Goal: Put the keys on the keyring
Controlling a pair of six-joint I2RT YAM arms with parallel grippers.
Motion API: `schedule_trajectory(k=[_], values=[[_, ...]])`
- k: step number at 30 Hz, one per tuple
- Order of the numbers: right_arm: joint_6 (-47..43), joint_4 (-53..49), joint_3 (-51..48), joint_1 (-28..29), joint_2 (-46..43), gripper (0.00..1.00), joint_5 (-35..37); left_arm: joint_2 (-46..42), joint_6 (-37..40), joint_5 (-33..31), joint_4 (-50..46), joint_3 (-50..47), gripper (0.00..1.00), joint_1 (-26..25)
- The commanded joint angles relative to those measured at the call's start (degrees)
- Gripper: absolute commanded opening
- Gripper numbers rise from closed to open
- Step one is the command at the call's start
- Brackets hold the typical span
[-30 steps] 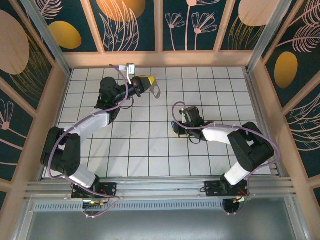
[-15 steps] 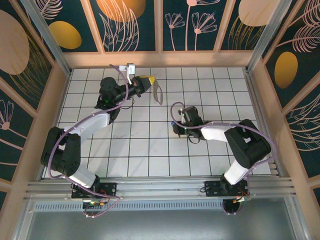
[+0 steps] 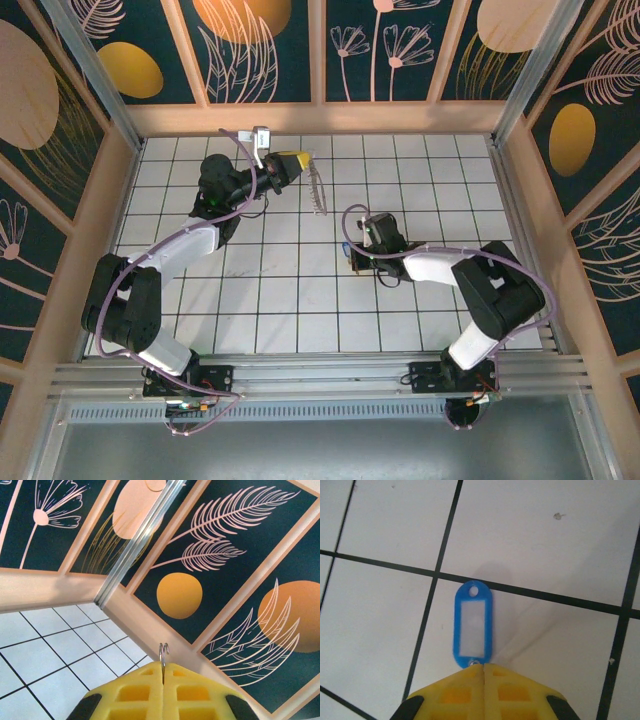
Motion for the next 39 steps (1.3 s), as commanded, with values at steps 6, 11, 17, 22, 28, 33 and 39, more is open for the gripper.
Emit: schedule_trajectory(k=[6,11,17,22,28,33,39], values=[[0.1,-0.8,-1.6,-0.5,-4.6,0.00,0.8,-1.3,-0.6,-0.1,3.8,0.0,0.00,-0.3],[0.3,-0.6,-2.0,-1.3,-6.4,0.00,0.0,-1.3,-0.7,0.2,4.0,0.0,0.00,-0.3],[0.2,-0.1,-2.5,-1.3,-5.4,0.00,-1.0,-1.2,-0.8,0.1,4.2,0.1,0.00,-0.3],[0.6,0.7,-3.0,-1.3,-3.2,0.00,-1.2,-1.0,-0.9,0.0,4.3,0.2,0.00,-0.4],[1.0,1.4,-3.2,-1.3,-1.9,0.00,-1.8,-0.9,-0.9,0.0,4.3,0.2,0.00,-0.5],[1.1,1.5,-2.9,-1.3,-1.6,0.11,-2.3,-0.8,-0.9,-0.1,4.3,0.2,0.00,-0.6],[1.2,1.4,-2.7,-1.3,-1.4,0.15,-2.2,-0.8,-0.9,-0.1,4.3,0.3,0.00,-0.6]])
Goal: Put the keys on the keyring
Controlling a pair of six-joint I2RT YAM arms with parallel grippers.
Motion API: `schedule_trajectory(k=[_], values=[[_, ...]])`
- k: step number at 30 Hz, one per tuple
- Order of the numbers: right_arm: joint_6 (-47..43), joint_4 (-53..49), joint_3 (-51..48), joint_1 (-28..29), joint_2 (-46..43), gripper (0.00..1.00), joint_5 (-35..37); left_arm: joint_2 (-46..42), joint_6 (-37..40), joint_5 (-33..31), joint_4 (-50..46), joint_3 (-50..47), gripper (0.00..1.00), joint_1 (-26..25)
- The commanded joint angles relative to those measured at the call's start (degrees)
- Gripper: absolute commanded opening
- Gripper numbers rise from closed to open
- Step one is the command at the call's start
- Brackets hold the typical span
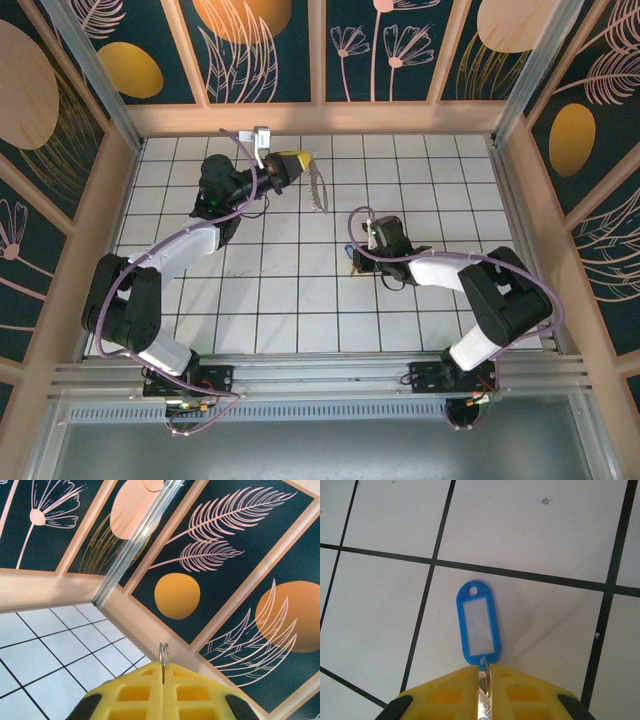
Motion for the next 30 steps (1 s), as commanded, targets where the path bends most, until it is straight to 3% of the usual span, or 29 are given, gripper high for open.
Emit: schedule_trajectory(k=[1,26,30], values=[[0.6,0.7,0.0,-0.2,0.9,0.15,-0.5,-0.8,-0.5,-0.1,3.9,0.3,0.00,-0.3],[0.7,1.0,0.5,0.8,1.8,0.15,-1.1,-1.0,-0.5,-0.4,3.9,0.0,0.00,-0.4],[0.6,1.1,0.5,0.8,1.9,0.10,-1.1,-0.9,-0.5,-0.4,4.0,0.1,0.00,-0.4]])
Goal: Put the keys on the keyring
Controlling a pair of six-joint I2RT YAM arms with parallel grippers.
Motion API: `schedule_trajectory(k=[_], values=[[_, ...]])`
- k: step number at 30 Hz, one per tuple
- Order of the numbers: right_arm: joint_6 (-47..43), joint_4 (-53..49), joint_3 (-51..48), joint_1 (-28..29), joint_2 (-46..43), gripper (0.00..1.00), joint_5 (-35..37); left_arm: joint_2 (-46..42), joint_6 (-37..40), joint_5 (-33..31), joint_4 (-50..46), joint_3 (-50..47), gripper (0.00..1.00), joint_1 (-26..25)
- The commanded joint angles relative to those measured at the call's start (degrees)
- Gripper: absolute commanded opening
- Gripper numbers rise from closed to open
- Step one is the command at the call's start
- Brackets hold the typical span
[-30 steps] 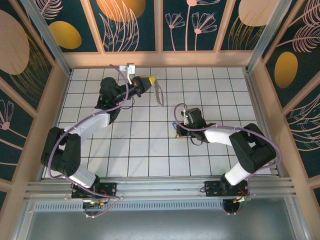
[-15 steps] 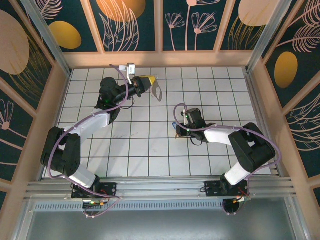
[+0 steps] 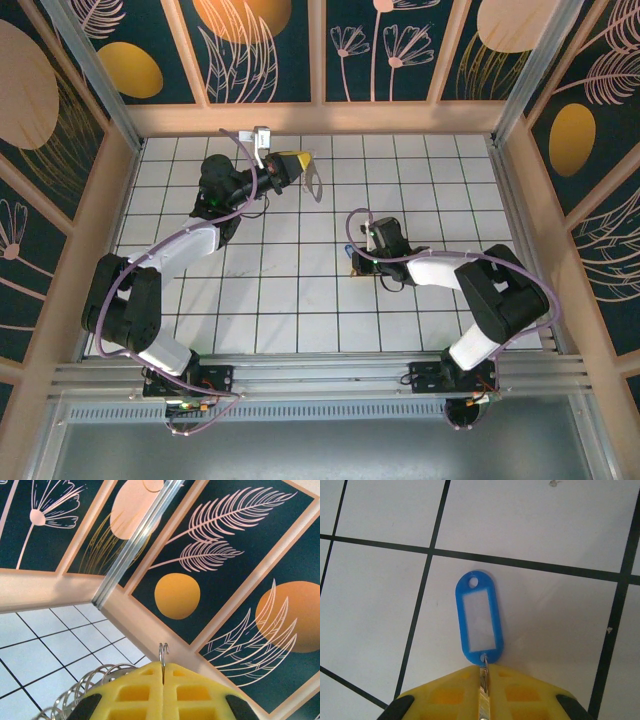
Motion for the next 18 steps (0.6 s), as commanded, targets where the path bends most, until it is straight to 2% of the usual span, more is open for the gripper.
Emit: schedule_trajectory(k=[1,3,6,11,18], values=[[0.5,0.8,0.6,0.4,0.6,0.07,-0.6,-0.9,-0.5,-0.3,3.9,0.0,0.00,-0.4],[0.4,0.6,0.7,0.3,0.5,0.02,-0.4,-0.8,-0.4,-0.3,3.9,0.0,0.00,-0.4],[0.0,-0.3,1.0,0.2,-0.3,0.01,0.1,-0.9,-0.3,-0.1,3.9,0.0,0.00,-0.4],[-0.5,-1.3,1.7,-0.1,-1.3,0.12,0.1,-1.0,-0.3,0.0,3.7,0.0,0.00,-0.4],[-0.2,-0.9,1.7,-0.1,-1.2,0.12,-0.5,-1.1,-0.2,-0.2,3.3,0.0,0.00,-0.4]])
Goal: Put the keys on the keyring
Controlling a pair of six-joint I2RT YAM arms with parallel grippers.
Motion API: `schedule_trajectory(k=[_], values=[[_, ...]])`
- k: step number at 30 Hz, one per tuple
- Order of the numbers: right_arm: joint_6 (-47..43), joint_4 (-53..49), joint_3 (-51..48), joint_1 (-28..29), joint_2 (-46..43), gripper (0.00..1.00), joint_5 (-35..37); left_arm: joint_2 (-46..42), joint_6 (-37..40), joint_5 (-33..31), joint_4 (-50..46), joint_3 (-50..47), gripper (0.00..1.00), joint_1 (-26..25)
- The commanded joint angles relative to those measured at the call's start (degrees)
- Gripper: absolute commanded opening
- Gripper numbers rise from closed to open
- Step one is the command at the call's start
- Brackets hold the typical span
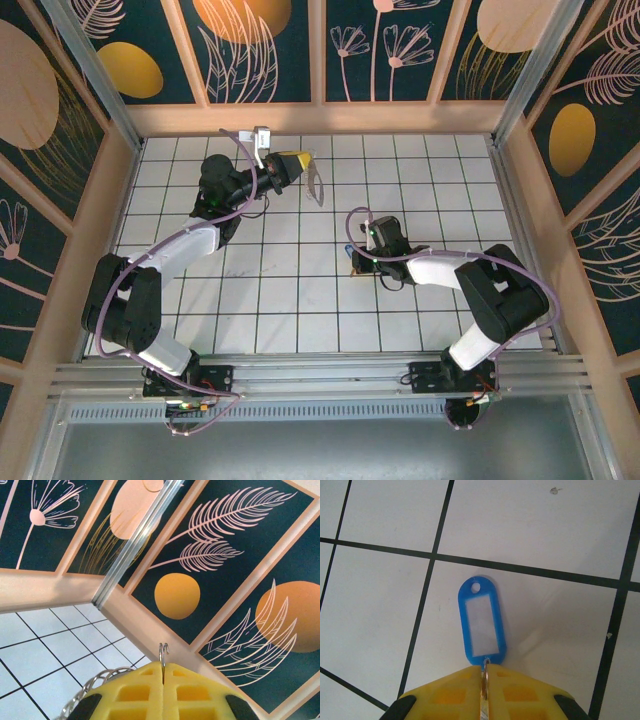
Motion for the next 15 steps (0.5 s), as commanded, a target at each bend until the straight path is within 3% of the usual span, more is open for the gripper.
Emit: schedule_trajectory(k=[1,8,15], values=[[0.0,-0.6,1.2,-0.1,-1.2,0.12,-0.6,-1.1,-0.1,-0.2,3.3,0.0,0.00,-0.4],[0.2,-0.2,1.2,-0.1,-1.1,0.10,-1.0,-0.9,-0.1,-0.2,3.3,0.1,0.00,-0.4],[0.2,-0.3,1.1,-0.2,-1.4,0.00,-0.8,-0.8,0.0,0.3,3.7,0.1,0.00,-0.4]])
